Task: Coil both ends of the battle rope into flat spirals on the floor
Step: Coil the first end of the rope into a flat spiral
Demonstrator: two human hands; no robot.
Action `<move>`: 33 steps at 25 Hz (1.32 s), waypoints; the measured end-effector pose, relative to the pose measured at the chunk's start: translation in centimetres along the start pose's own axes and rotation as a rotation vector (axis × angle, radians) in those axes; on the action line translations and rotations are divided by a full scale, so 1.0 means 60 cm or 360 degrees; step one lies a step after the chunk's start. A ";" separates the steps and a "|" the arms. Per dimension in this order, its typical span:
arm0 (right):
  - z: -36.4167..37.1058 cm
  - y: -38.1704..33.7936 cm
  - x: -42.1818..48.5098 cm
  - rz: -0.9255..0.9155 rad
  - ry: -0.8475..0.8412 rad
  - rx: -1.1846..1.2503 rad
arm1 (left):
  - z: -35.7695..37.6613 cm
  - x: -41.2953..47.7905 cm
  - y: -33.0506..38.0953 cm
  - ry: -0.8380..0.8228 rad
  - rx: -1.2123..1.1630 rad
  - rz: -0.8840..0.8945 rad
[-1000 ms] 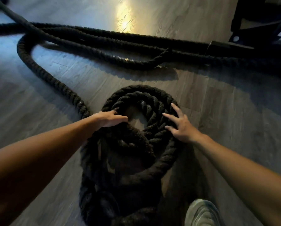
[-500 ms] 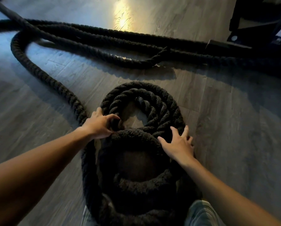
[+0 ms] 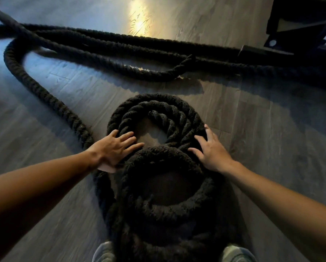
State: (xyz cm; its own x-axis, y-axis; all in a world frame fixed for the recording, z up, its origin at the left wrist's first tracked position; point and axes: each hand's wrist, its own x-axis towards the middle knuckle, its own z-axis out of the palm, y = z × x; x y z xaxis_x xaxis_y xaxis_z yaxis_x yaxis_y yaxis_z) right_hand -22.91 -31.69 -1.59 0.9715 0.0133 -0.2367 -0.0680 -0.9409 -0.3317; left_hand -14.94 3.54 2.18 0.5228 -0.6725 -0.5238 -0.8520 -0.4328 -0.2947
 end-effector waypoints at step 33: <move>-0.199 0.208 -0.043 0.0954 0.0016 -0.0667 | -0.030 0.067 0.178 0.0421 -0.0783 -0.0835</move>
State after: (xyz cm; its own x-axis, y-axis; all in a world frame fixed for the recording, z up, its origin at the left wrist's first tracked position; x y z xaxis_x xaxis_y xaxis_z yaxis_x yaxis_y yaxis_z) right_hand -23.58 -47.52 5.81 0.7969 -0.5457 -0.2592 -0.4979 -0.8362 0.2298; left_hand -21.90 -4.85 -1.62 0.8976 -0.3995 -0.1865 -0.4116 -0.9109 -0.0299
